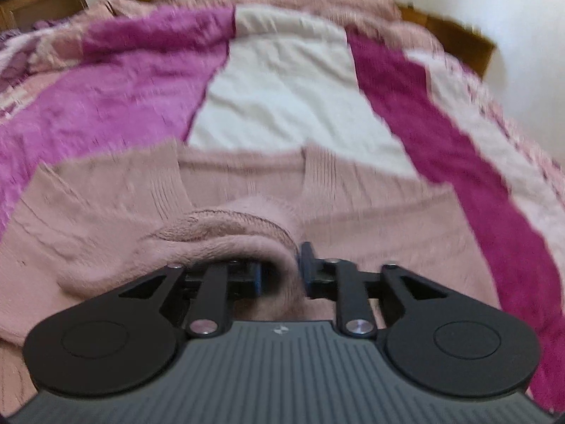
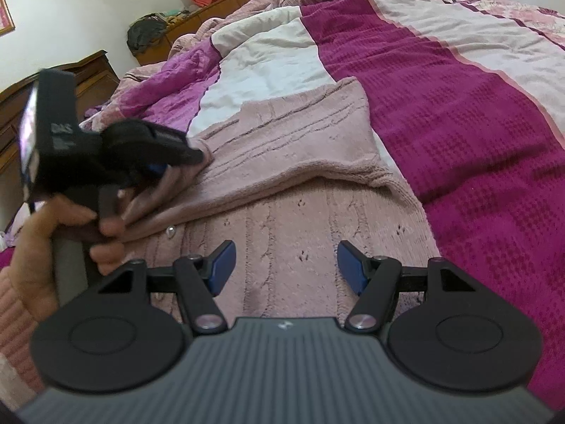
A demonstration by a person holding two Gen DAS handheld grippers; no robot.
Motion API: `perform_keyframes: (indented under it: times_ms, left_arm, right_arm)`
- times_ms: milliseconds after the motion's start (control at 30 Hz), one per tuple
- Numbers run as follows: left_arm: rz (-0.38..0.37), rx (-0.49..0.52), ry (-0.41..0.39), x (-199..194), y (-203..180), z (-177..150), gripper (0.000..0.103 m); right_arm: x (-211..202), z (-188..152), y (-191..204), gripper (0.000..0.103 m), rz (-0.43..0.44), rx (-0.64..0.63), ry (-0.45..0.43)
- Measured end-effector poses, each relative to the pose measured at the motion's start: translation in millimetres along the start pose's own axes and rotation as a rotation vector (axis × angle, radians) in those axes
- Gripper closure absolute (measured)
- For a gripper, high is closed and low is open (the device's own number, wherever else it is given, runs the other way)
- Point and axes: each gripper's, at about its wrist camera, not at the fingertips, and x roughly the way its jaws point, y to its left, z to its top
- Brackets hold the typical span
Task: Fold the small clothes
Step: 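Lay the held sleeve across the cardigan body with the left gripper, open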
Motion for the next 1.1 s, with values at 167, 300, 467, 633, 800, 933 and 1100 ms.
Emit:
perform_keyframes:
  times_ms: [167,300,467,633,800,933,1100]
  left_arm:
    - [-0.023,0.091,0.034,-0.6,-11.2,-3.8,0.046]
    - [-0.001,0.129,0.067,-10.2,-16.0,-2.0,0.042]
    - [-0.045,0.112,0.095,-41.1,-6.8,-7.0,0.041]
    - [-0.058,0.094,0.118,-69.7,10.2,-18.6,0.041]
    - [-0.034,0.088,0.114,-95.0,31.7,-29.1,0.041]
    - [0.022,0.101,0.097,-109.9,49.0,-32.6,0.041]
    - [0.078,0.088,0.084,-124.0,72.9,-34.9,0.041]
  right_arm:
    - [0.8,-1.5,-0.7,0.037,-0.005,0.002,0.006]
    - [0.2,-0.8,-0.4,0.037,-0.008,0.003,0.001]
    - [-1.6,-1.4,-0.5,0.037,-0.005,0.006,-0.003]
    - [-5.3,-1.1,2.5,0.037,0.0,0.0,-0.013]
    - [-7.4,-0.6,8.9,0.037,0.004,-0.014,-0.015]
    - [-9.2,1.0,15.4,0.037,0.01,-0.03,-0.017]
    - [-10.4,7.7,28.3,0.037,0.028,-0.069,-0.019]
